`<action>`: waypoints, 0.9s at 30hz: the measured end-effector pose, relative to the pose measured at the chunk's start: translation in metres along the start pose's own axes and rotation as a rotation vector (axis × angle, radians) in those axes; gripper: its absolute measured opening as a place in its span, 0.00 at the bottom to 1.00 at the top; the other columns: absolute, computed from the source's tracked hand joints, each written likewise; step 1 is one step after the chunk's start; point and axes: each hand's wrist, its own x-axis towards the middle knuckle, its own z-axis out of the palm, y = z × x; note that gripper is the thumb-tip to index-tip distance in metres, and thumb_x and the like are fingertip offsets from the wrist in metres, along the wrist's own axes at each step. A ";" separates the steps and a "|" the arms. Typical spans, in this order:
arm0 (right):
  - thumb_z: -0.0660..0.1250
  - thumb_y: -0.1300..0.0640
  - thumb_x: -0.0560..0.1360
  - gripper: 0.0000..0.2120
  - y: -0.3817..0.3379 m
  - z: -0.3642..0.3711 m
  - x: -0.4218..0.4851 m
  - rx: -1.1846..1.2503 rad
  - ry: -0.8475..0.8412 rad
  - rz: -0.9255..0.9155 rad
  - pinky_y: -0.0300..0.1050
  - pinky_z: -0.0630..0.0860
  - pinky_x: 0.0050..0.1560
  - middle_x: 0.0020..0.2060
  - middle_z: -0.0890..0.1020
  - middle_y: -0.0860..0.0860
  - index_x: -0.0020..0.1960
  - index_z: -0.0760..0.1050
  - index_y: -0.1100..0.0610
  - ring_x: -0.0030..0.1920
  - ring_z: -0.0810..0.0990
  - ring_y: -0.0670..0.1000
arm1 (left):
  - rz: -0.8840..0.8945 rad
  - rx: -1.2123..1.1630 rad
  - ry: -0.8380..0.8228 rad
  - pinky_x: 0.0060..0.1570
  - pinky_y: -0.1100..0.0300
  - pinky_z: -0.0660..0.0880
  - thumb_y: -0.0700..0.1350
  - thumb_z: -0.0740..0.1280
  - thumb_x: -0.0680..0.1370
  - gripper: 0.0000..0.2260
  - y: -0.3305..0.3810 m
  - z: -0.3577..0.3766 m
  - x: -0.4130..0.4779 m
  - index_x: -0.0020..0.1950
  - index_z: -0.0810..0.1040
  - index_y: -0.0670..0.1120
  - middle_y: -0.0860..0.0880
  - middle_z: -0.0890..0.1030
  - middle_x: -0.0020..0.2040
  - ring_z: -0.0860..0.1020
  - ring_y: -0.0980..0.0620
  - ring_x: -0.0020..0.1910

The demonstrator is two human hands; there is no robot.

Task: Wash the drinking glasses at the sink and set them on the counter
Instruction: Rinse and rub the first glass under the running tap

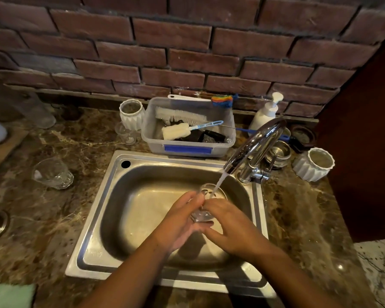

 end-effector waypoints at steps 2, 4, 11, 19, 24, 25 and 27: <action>0.65 0.44 0.79 0.18 0.000 -0.001 0.005 -0.050 -0.071 0.010 0.38 0.75 0.61 0.63 0.80 0.44 0.68 0.73 0.46 0.61 0.77 0.42 | 0.004 0.054 0.009 0.64 0.37 0.76 0.59 0.76 0.73 0.28 0.003 0.004 -0.001 0.67 0.76 0.46 0.38 0.80 0.63 0.80 0.38 0.63; 0.65 0.47 0.80 0.14 0.001 -0.003 0.010 -0.045 -0.114 0.022 0.41 0.78 0.55 0.58 0.83 0.47 0.64 0.77 0.50 0.56 0.81 0.46 | -0.002 0.090 0.038 0.56 0.45 0.81 0.62 0.80 0.66 0.32 0.005 0.007 -0.001 0.64 0.78 0.49 0.39 0.82 0.60 0.83 0.42 0.58; 0.64 0.52 0.81 0.13 -0.007 -0.008 0.019 0.051 -0.127 0.039 0.46 0.79 0.55 0.56 0.85 0.48 0.63 0.79 0.50 0.54 0.82 0.47 | -0.054 -0.040 0.150 0.60 0.44 0.78 0.63 0.68 0.76 0.25 0.006 -0.002 0.003 0.65 0.80 0.48 0.41 0.84 0.61 0.82 0.42 0.62; 0.66 0.63 0.79 0.10 -0.022 -0.011 0.024 0.508 0.061 0.321 0.52 0.81 0.55 0.49 0.86 0.49 0.56 0.83 0.52 0.52 0.84 0.49 | -0.020 0.069 0.323 0.57 0.43 0.79 0.58 0.62 0.82 0.18 0.016 0.014 0.024 0.59 0.82 0.46 0.42 0.87 0.52 0.86 0.42 0.52; 0.67 0.66 0.77 0.13 -0.016 -0.018 0.028 1.579 0.163 0.618 0.55 0.83 0.52 0.58 0.84 0.61 0.61 0.79 0.62 0.60 0.84 0.59 | 0.266 0.375 0.408 0.41 0.62 0.79 0.48 0.63 0.83 0.09 0.015 0.012 0.032 0.51 0.82 0.47 0.45 0.84 0.46 0.83 0.46 0.48; 0.67 0.65 0.77 0.14 -0.014 -0.017 0.028 1.627 0.159 0.609 0.55 0.83 0.52 0.58 0.84 0.61 0.62 0.79 0.62 0.60 0.83 0.60 | 0.284 0.382 0.411 0.40 0.63 0.79 0.47 0.64 0.83 0.09 0.016 0.011 0.032 0.51 0.82 0.47 0.45 0.83 0.46 0.82 0.47 0.47; 0.69 0.63 0.77 0.15 -0.012 -0.013 0.029 1.493 0.118 0.573 0.53 0.83 0.53 0.59 0.84 0.59 0.63 0.78 0.58 0.60 0.84 0.58 | 0.278 0.367 0.404 0.41 0.60 0.79 0.48 0.63 0.84 0.11 0.017 0.011 0.031 0.50 0.82 0.46 0.43 0.84 0.45 0.82 0.46 0.46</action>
